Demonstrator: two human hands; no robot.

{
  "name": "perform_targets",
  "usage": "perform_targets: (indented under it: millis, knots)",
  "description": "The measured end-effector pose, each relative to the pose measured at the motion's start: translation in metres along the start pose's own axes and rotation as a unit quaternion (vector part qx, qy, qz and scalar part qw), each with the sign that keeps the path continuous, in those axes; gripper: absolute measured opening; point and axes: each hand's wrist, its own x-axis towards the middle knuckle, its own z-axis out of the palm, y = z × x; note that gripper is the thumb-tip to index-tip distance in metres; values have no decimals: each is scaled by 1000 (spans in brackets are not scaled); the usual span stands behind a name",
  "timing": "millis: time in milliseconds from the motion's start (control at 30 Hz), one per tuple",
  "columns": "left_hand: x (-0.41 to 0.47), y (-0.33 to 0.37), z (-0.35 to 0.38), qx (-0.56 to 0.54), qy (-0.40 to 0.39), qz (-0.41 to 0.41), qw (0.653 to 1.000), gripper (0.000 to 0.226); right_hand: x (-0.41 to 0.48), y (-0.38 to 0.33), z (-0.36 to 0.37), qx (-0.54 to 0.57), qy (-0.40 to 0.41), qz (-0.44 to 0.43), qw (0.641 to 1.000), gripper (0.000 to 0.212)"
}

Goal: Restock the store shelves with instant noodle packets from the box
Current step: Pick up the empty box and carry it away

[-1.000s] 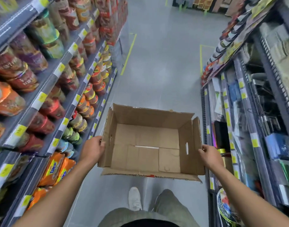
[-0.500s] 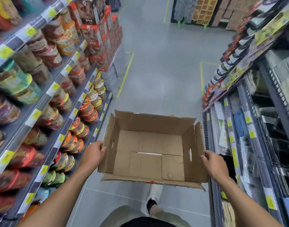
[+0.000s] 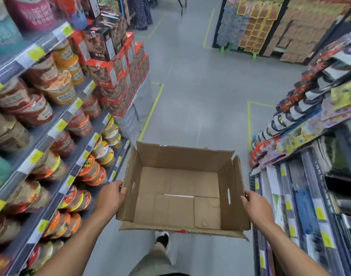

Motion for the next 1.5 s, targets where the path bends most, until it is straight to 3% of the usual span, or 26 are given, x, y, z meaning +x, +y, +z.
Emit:
perform_targets:
  millis: [500, 667, 900, 1133, 1233, 1400, 1500]
  knots:
    - [273, 167, -31, 13, -40, 64, 997, 17, 253, -62, -75, -15, 24, 51, 998, 19]
    - [349, 228, -19, 1, -38, 45, 998, 18, 361, -67, -105, -1, 23, 28, 999, 21]
    - [427, 275, -21, -29, -10, -21, 999, 19, 517, -115, -160, -34, -16, -49, 998, 16]
    - [470, 264, -25, -77, 23, -143, 986, 14, 651, -230, -169, -65, -67, -111, 989, 16]
    - [487, 256, -31, -110, 36, -196, 974, 12, 694, -296, -165, -66, -88, -146, 983, 16]
    - [510, 247, -41, -162, 60, -265, 949, 30, 747, -391, -153, -93, -124, -199, 968, 17]
    - [524, 238, -34, -179, 60, -328, 926, 25, 772, -442, -143, -111, -149, -233, 954, 16]
